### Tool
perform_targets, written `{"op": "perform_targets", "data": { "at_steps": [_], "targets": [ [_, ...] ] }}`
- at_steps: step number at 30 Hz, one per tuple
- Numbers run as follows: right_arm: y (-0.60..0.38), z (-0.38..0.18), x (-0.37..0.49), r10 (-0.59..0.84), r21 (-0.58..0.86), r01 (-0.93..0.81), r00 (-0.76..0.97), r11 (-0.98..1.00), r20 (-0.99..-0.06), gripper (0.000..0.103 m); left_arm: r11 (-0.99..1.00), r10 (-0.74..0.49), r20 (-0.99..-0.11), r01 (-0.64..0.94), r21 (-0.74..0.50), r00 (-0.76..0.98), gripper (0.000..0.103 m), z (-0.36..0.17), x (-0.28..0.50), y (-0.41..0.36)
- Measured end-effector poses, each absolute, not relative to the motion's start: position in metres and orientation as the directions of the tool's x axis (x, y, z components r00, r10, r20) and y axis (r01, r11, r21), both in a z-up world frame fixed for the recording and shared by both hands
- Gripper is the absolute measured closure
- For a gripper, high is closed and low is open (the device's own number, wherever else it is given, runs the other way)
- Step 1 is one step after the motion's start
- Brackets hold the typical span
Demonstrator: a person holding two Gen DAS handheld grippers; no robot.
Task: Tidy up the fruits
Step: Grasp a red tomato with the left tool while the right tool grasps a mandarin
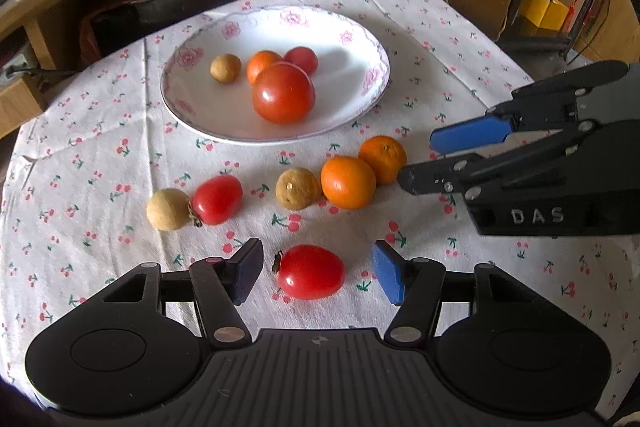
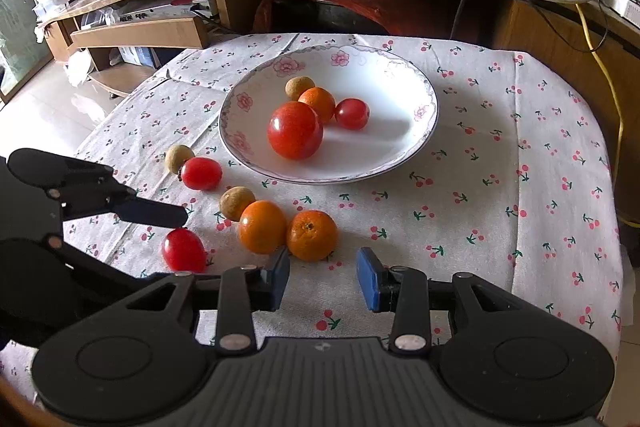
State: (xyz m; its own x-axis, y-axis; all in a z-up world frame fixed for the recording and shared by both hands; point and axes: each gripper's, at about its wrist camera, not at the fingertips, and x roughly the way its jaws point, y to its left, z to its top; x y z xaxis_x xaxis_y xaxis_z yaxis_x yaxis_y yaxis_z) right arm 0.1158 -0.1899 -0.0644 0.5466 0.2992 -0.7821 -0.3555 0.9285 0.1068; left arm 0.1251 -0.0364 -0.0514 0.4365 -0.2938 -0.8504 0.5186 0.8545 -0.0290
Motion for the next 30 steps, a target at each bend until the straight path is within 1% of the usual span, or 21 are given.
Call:
{"op": "perform_targets", "data": {
  "at_steps": [3,6,8,14,18,22,27,29,30],
  "targets": [
    [-0.192,-0.066,0.117,0.292,0.105,-0.349,0.544,0.931,-0.787,0.065,0.856,-0.287,-0.855,0.516,-0.027,0.432,0.036,-0.056,0.125,-0.036],
    [-0.193,-0.068,0.118,0.29,0.103,-0.349,0.541,0.931,-0.789,0.065,0.855,-0.293,-0.853,0.519,-0.031,0.432,0.039,-0.055,0.124,-0.036],
    [-0.192,-0.069,0.119,0.292,0.098,-0.356,0.543,0.929,-0.787,0.065,0.852,-0.296,-0.851,0.522,-0.03,0.435,0.048,-0.055,0.122,-0.037],
    [-0.182,-0.072,0.123,0.314,0.085,-0.41,0.533,0.908,-0.786,0.064,0.853,-0.298,-0.849,0.522,-0.03,0.437,0.054,-0.052,0.12,-0.036],
    [-0.174,-0.076,0.128,0.325,0.07,-0.45,0.518,0.89,-0.791,0.064,0.852,-0.305,-0.849,0.523,-0.041,0.431,0.055,-0.051,0.12,-0.032],
    [-0.17,-0.08,0.134,0.32,0.061,-0.452,0.523,0.89,-0.79,0.064,0.852,-0.311,-0.851,0.521,-0.052,0.424,0.053,-0.052,0.12,-0.031],
    [-0.166,-0.081,0.138,0.314,0.056,-0.448,0.527,0.893,-0.79,0.064,0.85,-0.314,-0.849,0.523,-0.053,0.424,0.054,-0.051,0.12,-0.029],
    [-0.163,-0.08,0.137,0.293,0.035,-0.443,0.529,0.896,-0.796,0.069,0.848,-0.31,-0.85,0.528,-0.045,0.426,0.055,-0.051,0.119,-0.031],
    [-0.163,-0.08,0.136,0.285,0.028,-0.441,0.529,0.897,-0.799,0.069,0.847,-0.307,-0.851,0.53,-0.04,0.426,0.055,-0.05,0.118,-0.031]
  ]
}}
